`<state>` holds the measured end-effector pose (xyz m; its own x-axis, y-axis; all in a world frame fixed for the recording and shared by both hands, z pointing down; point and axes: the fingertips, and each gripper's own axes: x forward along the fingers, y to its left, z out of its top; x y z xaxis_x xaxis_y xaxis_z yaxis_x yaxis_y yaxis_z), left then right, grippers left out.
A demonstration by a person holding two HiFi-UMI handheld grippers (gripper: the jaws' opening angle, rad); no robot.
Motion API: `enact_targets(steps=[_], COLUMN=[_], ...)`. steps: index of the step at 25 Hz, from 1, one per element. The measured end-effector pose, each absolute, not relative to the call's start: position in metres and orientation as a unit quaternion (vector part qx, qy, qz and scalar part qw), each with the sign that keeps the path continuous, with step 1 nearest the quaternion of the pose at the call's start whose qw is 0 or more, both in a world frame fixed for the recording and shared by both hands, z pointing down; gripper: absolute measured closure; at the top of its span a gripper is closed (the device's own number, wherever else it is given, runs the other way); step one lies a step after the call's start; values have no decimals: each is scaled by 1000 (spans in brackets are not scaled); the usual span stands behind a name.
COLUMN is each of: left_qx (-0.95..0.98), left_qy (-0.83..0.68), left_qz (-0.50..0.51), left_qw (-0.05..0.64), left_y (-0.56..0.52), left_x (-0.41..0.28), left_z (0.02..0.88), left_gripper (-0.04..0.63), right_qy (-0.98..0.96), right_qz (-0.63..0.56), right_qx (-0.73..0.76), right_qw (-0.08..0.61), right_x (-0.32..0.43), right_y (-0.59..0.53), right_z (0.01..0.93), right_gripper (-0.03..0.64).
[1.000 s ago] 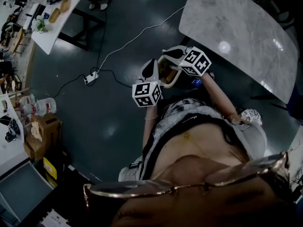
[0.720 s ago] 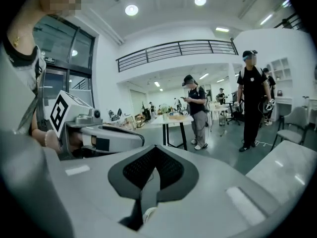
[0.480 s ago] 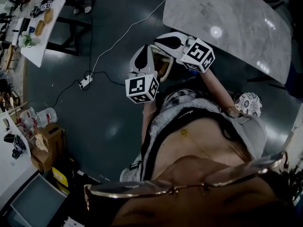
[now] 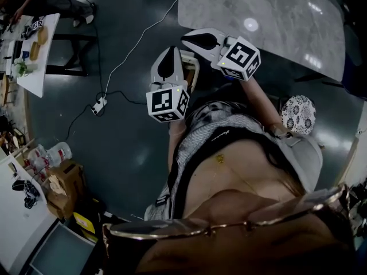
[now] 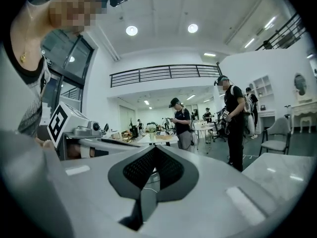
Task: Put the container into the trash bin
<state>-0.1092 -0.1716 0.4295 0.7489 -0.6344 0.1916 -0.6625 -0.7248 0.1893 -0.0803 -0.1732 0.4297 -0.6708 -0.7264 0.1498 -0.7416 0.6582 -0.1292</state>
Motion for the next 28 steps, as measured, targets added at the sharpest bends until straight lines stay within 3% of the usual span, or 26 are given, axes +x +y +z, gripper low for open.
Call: enact_targets(steps=[28], left_qx=[930], left_qy=[-339], left_qz=[66], left_qw=[124], left_y=[-165], left_x=[-100], left_z=[432], left_gripper=[595], right_qy=[-907], right_qz=[98], right_qx=[406], right_qw=[49], right_x=[-71], right_y=[-164], right_z=[431], right_gripper=[592])
